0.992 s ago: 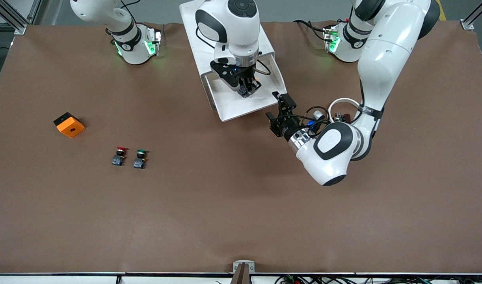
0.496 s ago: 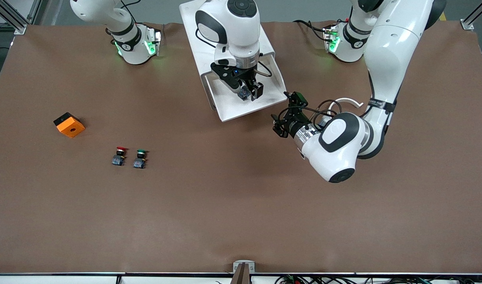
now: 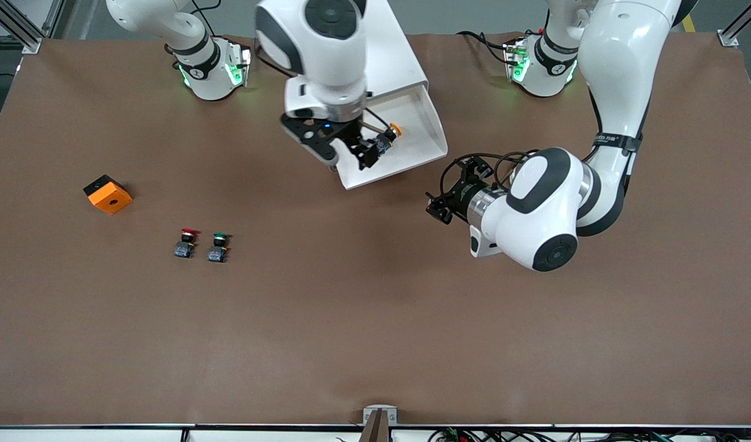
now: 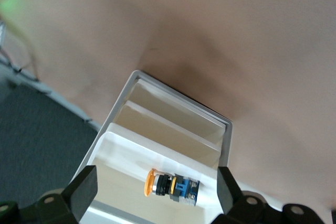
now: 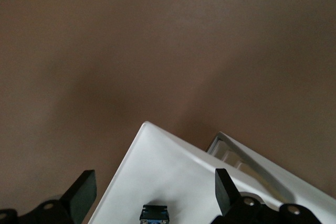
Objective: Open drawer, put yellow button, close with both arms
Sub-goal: 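Lower the yellow button into the drawer and open the right gripper, then withdraw the right gripper while the left gripper starts pushing the drawer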
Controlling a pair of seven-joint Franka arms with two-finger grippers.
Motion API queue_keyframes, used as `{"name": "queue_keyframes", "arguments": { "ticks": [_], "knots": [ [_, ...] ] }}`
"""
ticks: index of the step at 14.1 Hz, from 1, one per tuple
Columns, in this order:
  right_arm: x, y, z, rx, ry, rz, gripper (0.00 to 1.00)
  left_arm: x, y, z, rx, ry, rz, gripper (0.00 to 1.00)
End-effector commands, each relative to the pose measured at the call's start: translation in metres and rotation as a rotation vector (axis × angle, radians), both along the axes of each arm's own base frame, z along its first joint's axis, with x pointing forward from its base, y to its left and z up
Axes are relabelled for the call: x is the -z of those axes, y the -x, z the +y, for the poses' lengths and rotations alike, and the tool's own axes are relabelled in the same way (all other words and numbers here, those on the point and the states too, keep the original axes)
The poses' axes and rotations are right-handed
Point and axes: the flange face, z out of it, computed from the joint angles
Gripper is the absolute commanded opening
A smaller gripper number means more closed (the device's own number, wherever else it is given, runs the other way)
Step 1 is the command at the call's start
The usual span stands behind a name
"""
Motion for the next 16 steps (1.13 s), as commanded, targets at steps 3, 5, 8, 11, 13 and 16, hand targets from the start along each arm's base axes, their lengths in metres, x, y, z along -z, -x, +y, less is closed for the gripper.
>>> {"name": "queue_keyframes", "arguments": {
  "ticks": [3, 5, 8, 11, 13, 16],
  "knots": [
    [-0.054, -0.047, -0.123, -0.176, -0.039, 0.043, 1.00, -0.026, -0.013, 0.006, 0.140, 0.145, -0.174, 1.00],
    [-0.066, -0.062, -0.174, -0.282, -0.045, 0.056, 1.00, -0.027, -0.011, 0.003, 0.209, 0.102, -0.231, 1.00],
    [-0.078, -0.082, -0.252, -0.370, -0.050, 0.067, 1.00, -0.033, -0.008, -0.012, 0.359, 0.071, -0.373, 1.00],
    [-0.080, -0.098, -0.338, -0.499, -0.061, 0.083, 1.00, -0.038, -0.008, -0.021, 0.418, 0.033, -0.460, 1.00],
    [-0.080, -0.103, -0.386, -0.538, -0.073, 0.086, 1.00, -0.040, 0.000, -0.039, 0.474, -0.008, -0.514, 1.00],
    [-0.081, -0.105, -0.457, -0.622, -0.085, 0.076, 1.00, -0.033, 0.012, -0.061, 0.551, -0.053, -0.557, 1.00]
  ]
}}
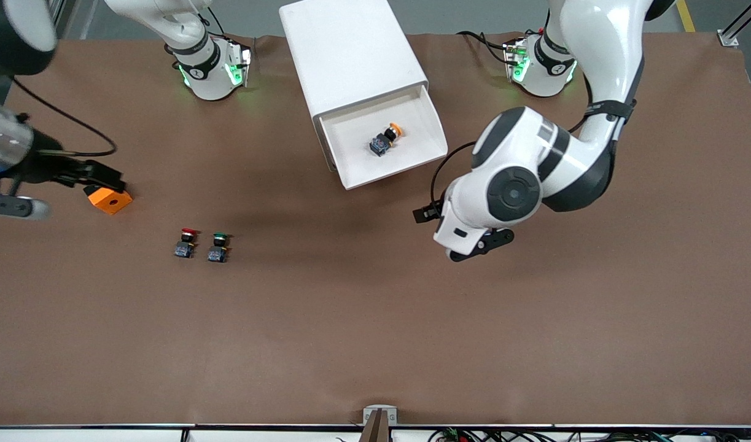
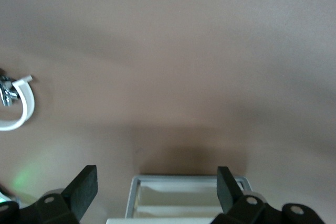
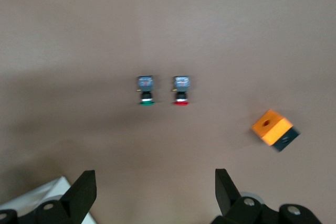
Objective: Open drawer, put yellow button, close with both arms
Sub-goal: 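Withdraw the right gripper while the left gripper starts pushing the drawer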
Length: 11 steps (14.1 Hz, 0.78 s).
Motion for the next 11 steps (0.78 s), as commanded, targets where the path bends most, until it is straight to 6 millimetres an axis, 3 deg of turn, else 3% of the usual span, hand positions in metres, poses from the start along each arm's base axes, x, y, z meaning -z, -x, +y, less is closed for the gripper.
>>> {"name": "queue_keyframes", "arguments": {
  "ticks": [1, 6, 10, 11],
  "knots": [
    [-0.007, 0.008, -0.044, -0.072, -0.001, -0.004, 1.00, -0.002, 0.011, -0.017, 0.063, -0.035, -0.070, 1.00],
    [-0.028, 0.014, -0.069, -0.080, 0.028, 0.007, 1.00, 0.000, 0.028, -0.050, 0.135, -0.028, -0.155, 1.00],
    [-0.026, 0.015, -0.070, -0.060, 0.028, 0.025, 1.00, 0.005, 0.056, -0.063, 0.177, -0.028, -0.214, 1.00],
    [-0.033, 0.014, -0.071, -0.053, 0.026, 0.008, 1.00, 0.007, 0.062, -0.063, 0.180, -0.026, -0.224, 1.00]
  ]
}}
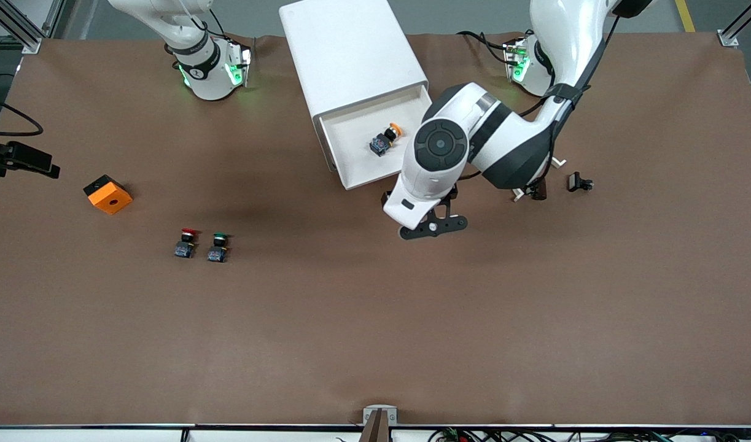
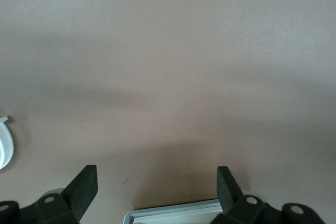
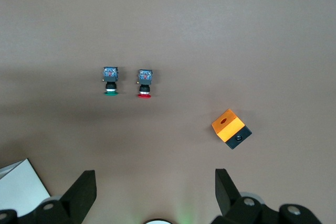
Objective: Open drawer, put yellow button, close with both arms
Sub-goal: 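Push the drawer shut into the cabinet with the left gripper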
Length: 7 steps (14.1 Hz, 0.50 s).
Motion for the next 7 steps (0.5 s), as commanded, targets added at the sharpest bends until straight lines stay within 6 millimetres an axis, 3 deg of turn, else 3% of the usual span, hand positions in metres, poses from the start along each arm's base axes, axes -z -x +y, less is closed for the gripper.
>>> {"name": "queue_keyframes", "arguments": {
  "ticks": [1, 7],
  "knots": [
    [-0.016, 0.001, -0.003, 0.013, 0.007, -0.022, 1.00, 0.001, 0.024, 0.004, 0.023, -0.013, -0.047, 1.00],
    [-0.030, 0.011, 0.000, 0.014, -0.033, 0.000, 1.00, 0.008, 0.049, -0.004, 0.049, -0.015, -0.063, 1.00]
  ]
}}
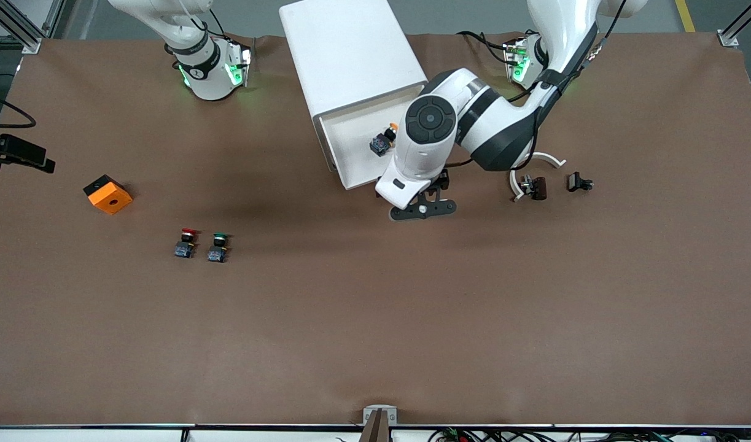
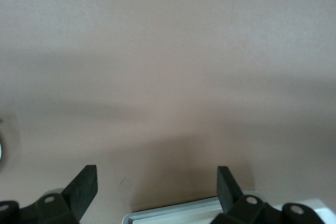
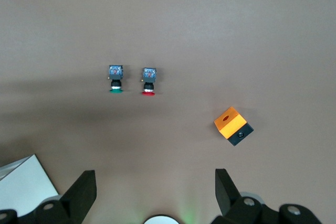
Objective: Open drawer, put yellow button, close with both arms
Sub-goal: 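Push the drawer shut into the cabinet with the left gripper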
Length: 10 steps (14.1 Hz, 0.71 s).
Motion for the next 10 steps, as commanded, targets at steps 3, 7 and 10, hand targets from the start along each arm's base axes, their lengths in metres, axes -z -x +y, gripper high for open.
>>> {"name": "queue_keyframes", "arguments": {
  "ticks": [3, 7, 10],
  "knots": [
    [-0.039, 0.025, -0.004, 0.018, -0.036, -0.044, 1.00, 0.002, 0.027, -0.004, 0.032, -0.020, -0.064, 1.00],
    [-0.063, 0.050, -0.010, 0.015, -0.036, -0.057, 1.00, 0.010, 0.046, -0.008, 0.047, -0.038, -0.058, 1.00],
    [-0.056, 0.056, -0.004, 0.006, -0.041, -0.039, 1.00, 0.012, 0.058, -0.016, 0.059, -0.034, -0.043, 1.00]
  ]
}}
